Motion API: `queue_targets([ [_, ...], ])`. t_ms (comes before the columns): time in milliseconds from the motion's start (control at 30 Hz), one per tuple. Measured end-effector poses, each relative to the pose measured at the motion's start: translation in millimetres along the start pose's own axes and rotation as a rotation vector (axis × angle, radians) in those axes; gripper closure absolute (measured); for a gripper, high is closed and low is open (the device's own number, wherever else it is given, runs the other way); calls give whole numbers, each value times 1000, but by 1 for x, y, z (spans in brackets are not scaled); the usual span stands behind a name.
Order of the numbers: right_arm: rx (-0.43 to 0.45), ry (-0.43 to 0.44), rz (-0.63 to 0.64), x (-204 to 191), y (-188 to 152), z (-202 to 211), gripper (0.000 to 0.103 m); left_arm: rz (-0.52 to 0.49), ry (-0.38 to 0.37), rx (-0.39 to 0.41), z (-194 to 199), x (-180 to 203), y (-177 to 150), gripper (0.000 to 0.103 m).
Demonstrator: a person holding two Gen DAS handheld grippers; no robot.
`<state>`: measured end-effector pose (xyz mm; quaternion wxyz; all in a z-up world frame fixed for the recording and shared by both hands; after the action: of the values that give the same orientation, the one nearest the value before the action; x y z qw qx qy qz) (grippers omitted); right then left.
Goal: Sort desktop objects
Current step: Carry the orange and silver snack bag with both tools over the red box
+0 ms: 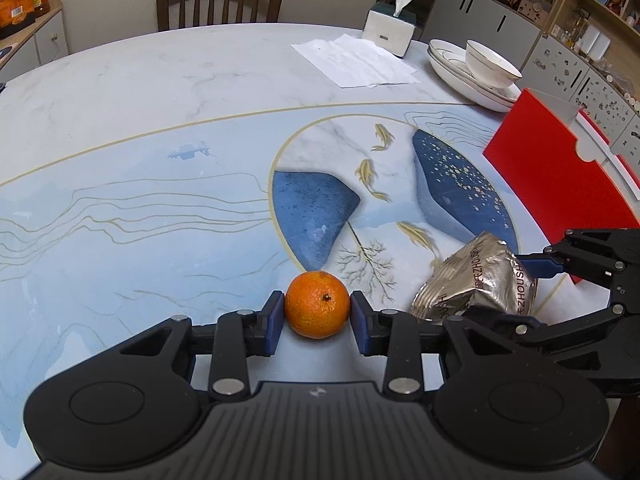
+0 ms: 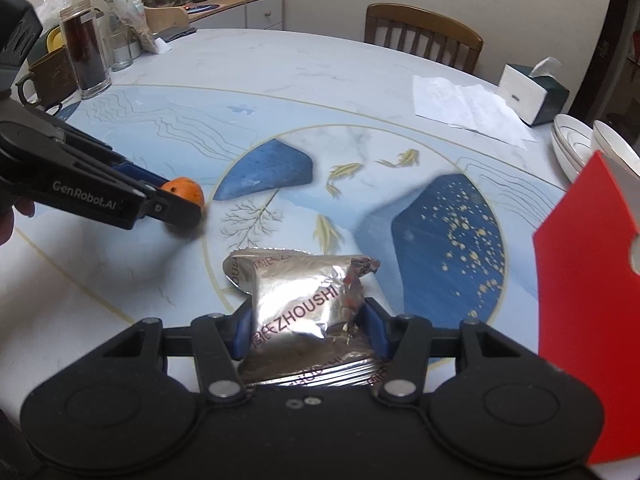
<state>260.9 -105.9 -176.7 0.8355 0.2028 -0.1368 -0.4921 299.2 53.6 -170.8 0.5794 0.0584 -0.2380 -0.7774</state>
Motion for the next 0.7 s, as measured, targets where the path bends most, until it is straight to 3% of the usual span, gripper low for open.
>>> queue_targets([
  [700,98,-30,-119,42,-17,75,51,-72,-36,31,32,76,3,69],
])
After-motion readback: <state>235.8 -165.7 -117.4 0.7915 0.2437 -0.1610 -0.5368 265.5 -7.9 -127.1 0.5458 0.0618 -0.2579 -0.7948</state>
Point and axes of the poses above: each gripper's, at about its wrist camera, not at the fingertips, and z roughly against the way its jaws point, x to its right, y to its top, the point moved 5 cm from there along -z, roughly the way its jaws point, and after that the axes turned 8 degrees about -x, right-handed, at the moved point
